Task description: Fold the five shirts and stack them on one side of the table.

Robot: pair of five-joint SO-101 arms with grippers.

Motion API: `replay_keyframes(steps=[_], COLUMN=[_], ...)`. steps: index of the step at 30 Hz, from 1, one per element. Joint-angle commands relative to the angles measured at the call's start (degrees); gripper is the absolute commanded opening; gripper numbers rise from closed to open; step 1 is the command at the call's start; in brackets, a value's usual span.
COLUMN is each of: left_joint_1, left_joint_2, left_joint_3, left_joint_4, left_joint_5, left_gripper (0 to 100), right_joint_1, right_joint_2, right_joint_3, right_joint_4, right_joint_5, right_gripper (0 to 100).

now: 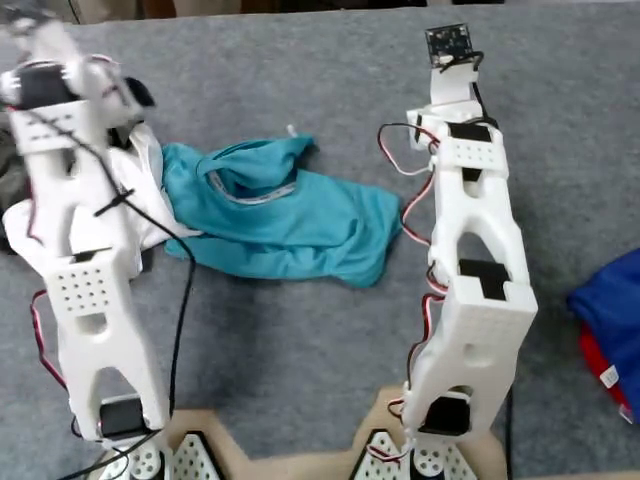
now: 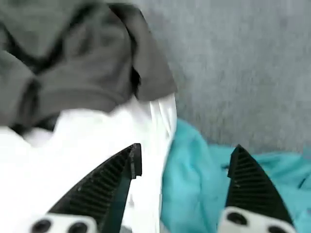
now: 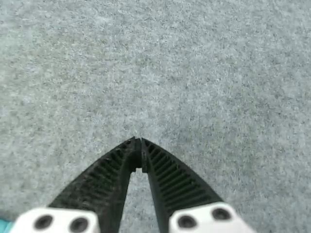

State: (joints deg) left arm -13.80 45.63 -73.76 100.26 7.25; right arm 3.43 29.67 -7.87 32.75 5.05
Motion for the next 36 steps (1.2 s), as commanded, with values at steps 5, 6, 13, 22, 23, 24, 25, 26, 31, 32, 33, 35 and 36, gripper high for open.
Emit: replay_keyframes(steps=[5,6,13,22,23,24,25,26,31,32,33,35,36], left_joint_1=[-6.95,-7.82,-6.59,-9.93,-11.08,-12.04,-13.19,-14.24,-19.52,-20.31,-21.01,-22.24,-22.68], left_joint_2=[-5.67,-5.67,-4.79,0.40,0.66,0.66,0.66,0.66,0.66,0.66,0.66,0.66,0.66], left_joint_3=[14.68,16.00,28.66,29.80,28.92,27.87,26.29,24.26,9.32,4.75,0.35,-7.38,-10.99], left_joint_4=[0.53,0.53,-1.76,-10.20,-10.37,-10.37,-10.46,-10.29,-3.96,-2.11,-0.62,0.53,0.53], left_joint_5=[4.13,4.04,0.53,5.01,5.71,5.80,5.63,5.36,4.31,4.13,4.13,4.40,4.48], left_gripper=[28,28,28,20,16,10,5,1,2,2,2,2,2], right_joint_1=[-0.40,-0.40,-0.40,-0.40,-0.40,-0.40,-0.40,-0.40,-0.48,-0.48,-0.48,-0.57,-0.57], right_joint_2=[-0.40,-0.40,-0.40,-0.40,-0.40,-0.40,-0.40,-0.40,-0.40,-0.40,-0.40,-0.40,-0.40], right_joint_3=[-1.63,-1.63,-1.63,-1.63,-1.63,-1.63,-1.63,-1.63,-1.63,-1.63,-1.63,-1.63,-1.63], right_joint_4=[-0.18,-0.18,-0.18,-0.18,-0.18,-0.18,-0.18,-0.18,-0.18,-0.18,-0.18,-0.18,-0.18], right_joint_5=[0.44,0.44,0.44,0.44,0.44,0.44,0.44,0.44,0.44,0.44,0.44,0.44,0.44], right_gripper=[0.5,0.5,0.5,0.5,0.5,0.5,0.5,0.5,0.5,0.5,0.5,0.5,0.5])
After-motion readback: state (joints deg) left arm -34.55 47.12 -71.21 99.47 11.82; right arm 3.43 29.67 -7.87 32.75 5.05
